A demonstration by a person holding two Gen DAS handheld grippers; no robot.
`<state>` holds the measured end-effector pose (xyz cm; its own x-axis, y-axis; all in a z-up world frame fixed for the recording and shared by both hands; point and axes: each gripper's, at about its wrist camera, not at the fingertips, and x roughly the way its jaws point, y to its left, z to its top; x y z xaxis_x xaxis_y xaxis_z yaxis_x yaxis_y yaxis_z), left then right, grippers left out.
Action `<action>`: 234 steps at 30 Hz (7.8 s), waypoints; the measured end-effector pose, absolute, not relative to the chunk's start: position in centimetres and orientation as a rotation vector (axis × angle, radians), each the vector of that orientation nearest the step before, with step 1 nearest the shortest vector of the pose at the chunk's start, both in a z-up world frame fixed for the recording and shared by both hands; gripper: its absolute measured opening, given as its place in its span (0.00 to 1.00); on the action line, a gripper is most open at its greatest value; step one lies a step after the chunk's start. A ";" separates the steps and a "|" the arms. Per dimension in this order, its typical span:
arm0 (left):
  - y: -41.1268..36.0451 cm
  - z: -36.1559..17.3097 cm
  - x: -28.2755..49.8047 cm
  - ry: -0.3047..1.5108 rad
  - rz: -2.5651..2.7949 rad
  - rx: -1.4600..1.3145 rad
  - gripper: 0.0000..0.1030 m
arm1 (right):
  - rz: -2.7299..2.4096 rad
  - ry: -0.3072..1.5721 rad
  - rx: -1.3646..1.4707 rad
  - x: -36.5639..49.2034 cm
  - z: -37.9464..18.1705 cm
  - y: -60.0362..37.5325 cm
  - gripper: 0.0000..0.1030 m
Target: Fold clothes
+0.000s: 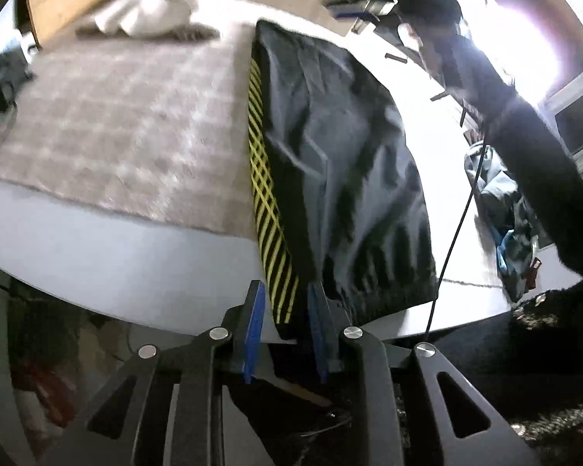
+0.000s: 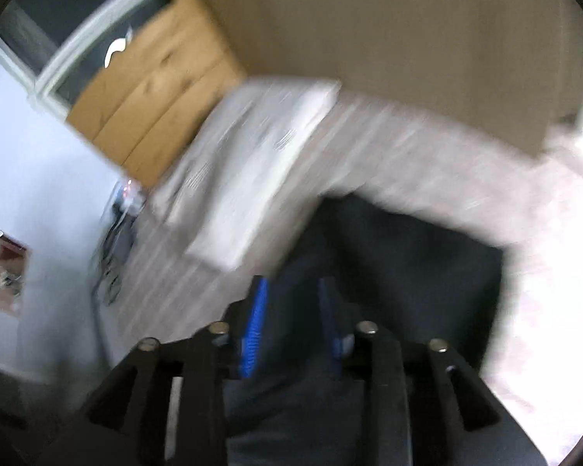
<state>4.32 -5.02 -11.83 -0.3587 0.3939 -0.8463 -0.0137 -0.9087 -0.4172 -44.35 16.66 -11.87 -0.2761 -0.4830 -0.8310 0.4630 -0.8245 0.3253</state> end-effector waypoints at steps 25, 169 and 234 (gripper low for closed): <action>-3.9 -14.5 0.0 -0.341 2.099 -1.687 0.26 | -2.182 -0.326 1.584 -16.5 -16.5 27.2 0.48; -4.9 -15.2 -36.1 0.400 1.889 -1.348 0.34 | -2.196 -0.067 1.434 -43.6 -16.7 24.2 0.55; 3.6 -19.5 -38.0 0.636 1.887 -1.343 0.34 | -2.324 -0.028 1.503 -48.7 -19.6 21.9 0.04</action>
